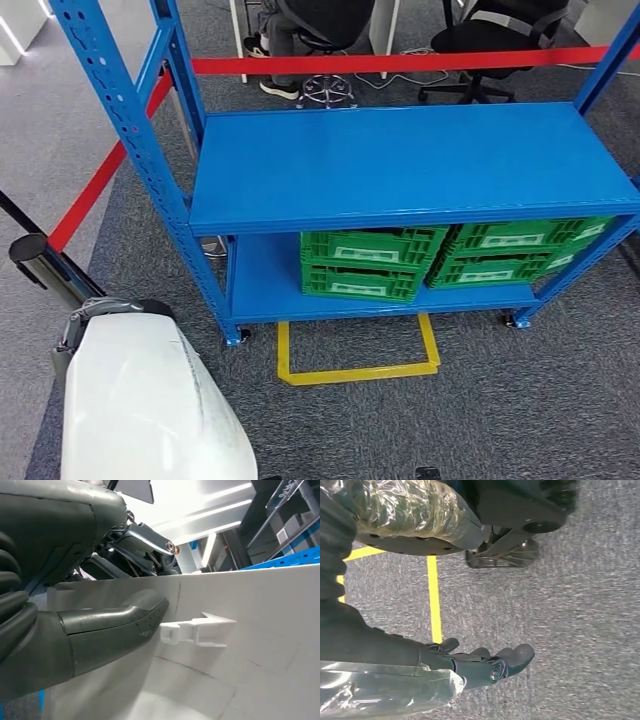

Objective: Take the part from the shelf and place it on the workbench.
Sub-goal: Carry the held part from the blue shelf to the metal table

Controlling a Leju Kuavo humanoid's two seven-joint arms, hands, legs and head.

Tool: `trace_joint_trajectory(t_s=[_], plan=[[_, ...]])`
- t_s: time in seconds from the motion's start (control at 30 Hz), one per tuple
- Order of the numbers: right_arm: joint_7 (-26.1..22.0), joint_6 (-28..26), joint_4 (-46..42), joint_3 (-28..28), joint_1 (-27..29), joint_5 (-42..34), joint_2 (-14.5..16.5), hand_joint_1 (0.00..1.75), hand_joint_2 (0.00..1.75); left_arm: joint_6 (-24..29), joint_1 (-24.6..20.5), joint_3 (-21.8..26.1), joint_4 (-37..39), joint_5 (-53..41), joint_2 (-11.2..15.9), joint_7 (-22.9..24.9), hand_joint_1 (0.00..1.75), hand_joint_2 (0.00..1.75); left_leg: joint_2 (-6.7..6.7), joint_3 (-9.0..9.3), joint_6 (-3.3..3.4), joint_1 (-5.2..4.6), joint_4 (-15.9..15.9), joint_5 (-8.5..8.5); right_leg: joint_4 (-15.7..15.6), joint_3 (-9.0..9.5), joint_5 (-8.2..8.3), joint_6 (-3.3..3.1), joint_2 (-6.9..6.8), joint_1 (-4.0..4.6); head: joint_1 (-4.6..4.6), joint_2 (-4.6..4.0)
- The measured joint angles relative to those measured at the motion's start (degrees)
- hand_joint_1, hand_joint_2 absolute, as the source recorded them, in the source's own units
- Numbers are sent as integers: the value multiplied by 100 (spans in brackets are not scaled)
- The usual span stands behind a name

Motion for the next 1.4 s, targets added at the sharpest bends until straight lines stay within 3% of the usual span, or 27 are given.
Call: trace_joint_trajectory(t_s=[0.03,0.07,0.1,0.17,0.23,0.33,0.4,0.47,0.5,0.53,0.57,0.6,0.67,0.73,0.77,0.83,0.9,0.97,1.0,1.03,1.07,1.1,1.13,1.2,1.27,1.33,1.4], plan=[[0,0,0,0,0,0,0,0,175,0,1,0,-1,0,-2,-1,175,175,0,-49,-7,-2,2,37,27,47,47,3,0,0,1,0],[-4,1,0,0,-1,-1,0,0,175,1,3,1,-1,-1,-3,-1,175,175,-2,-90,-17,-2,2,70,-181,212,196,-1,-1,-1,1,0],[-15,4,0,0,-3,-4,0,0,175,2,4,1,-1,-7,-4,-1,175,175,-6,-124,-33,-3,3,99,-564,467,383,-12,-1,-1,2,0],[-50,25,0,0,-9,-19,0,0,175,5,10,4,-1,-28,-10,-1,175,175,-12,-174,-81,-17,9,157,-1427,1017,591,-48,2,5,-3,0],[-68,62,0,-1,-10,-36,0,0,175,1,23,5,-1,-43,-18,5,175,175,-7,-195,-144,-32,19,222,-1817,1214,596,-89,10,15,-9,0],[-55,87,0,-7,-3,-61,4,0,175,-37,41,3,-1,-27,-36,39,175,175,-1,-223,-233,-24,53,229,-1840,1137,658,-195,22,5,-15,0],[-41,89,0,-15,-3,-79,8,0,175,-87,58,-2,-1,30,-45,77,175,175,-8,-365,-297,-13,442,-124,-1848,1081,731,-279,33,-9,-37,0],[-24,92,0,-24,0,-91,9,0,175,-137,85,-9,0,106,-48,104,175,175,-11,-615,-345,-2,1212,-631,-1835,1023,787,-315,64,-3,-56,0],[-18,97,0,-27,1,-93,9,0,175,-152,104,-12,1,131,-48,111,175,175,-11,-701,-354,1,1527,-771,-1823,1000,809,-315,89,1,-55,0],[-16,108,0,-30,2,-90,9,0,175,-166,128,-15,1,147,-47,117,175,175,-13,-705,-352,3,1669,-788,-1808,981,826,-313,126,4,-55,0],[-15,124,0,-32,3,-85,9,0,175,-177,157,-18,1,156,-46,122,175,175,-17,-623,-343,3,1621,-699,-1791,970,838,-310,168,6,-54,0],[-15,141,0,-33,2,-76,9,0,175,-185,188,-19,0,158,-46,126,175,175,-40,-447,-322,3,1363,-515,-1774,959,844,-307,223,9,-56,0],[-14,167,0,-35,-2,-57,13,0,175,-189,240,-20,-1,157,-42,128,175,175,-247,-41,-252,11,658,-172,-1739,926,841,-291,334,13,-49,0],[-6,174,0,-37,-9,-41,19,0,175,-183,292,-19,-11,148,-36,133,175,175,-475,160,-192,21,247,-64,-1706,866,850,-244,452,-1,-56,1],[-1,175,1,-38,-10,-33,21,0,175,-179,309,-19,-16,142,-33,135,175,175,-510,173,-173,23,205,-86,-1693,824,865,-211,512,-12,-67,1],[9,174,1,-40,-7,-22,17,0,175,-165,321,-19,-24,127,-32,139,175,175,-368,182,-143,36,95,-121,-1666,746,874,-145,573,-17,-89,0],[17,174,1,-43,-10,-19,11,0,175,-145,329,-19,-34,92,-38,141,175,175,-219,206,-105,65,-20,-151,-1446,577,731,-84,365,-1,-43,0],[27,174,0,-46,-13,-15,6,0,175,-122,352,-18,-42,37,-43,146,175,175,-68,205,-89,65,-45,-155,-756,226,395,-29,104,-7,6,0],[31,175,0,-47,-13,-13,4,0,175,-113,360,-17,-43,18,-43,150,175,175,12,200,-87,60,-42,-156,-358,28,247,-8,65,-16,10,0],[34,175,0,-49,-10,-13,3,0,175,-105,366,-17,-43,4,-43,153,175,175,95,199,-86,54,-39,-156,-60,-120,171,9,49,-25,9,0],[34,175,0,-52,-7,-13,2,0,175,-102,368,-17,-43,-1,-43,155,175,175,169,200,-86,51,-38,-157,9,-158,213,18,39,-31,9,0],[35,175,0,-55,-5,-12,1,0,175,-101,368,-17,-43,-4,-43,156,175,175,238,205,-89,49,-35,-159,-165,-71,363,20,15,-35,9,0],[35,174,0,-57,-4,-11,1,0,175,-101,368,-17,-43,-6,-43,156,175,175,300,214,-94,48,-32,-162,-537,123,576,17,-42,-38,10,0],[34,174,0,-59,-11,-9,1,0,175,-101,369,-17,-43,-13,-43,156,175,175,398,231,-128,24,-18,-176,-1337,538,857,-12,-305,-15,8,0],[33,174,0,-59,-15,-6,2,0,175,-99,372,-18,-43,-26,-42,156,175,175,476,239,-180,-8,-4,-180,-1638,675,902,-73,-424,11,-6,0],[33,174,0,-59,-9,-6,2,0,175,-98,371,-19,-43,-36,-41,157,175,175,558,245,-236,-5,3,-186,-1634,646,937,-151,-289,11,-13,0],[33,173,0,-60,-6,-7,8,0,175,-98,369,-20,-44,-39,-40,158,175,175,423,209,-301,20,137,-332,-1644,641,977,-228,-170,-4,-20,0]])
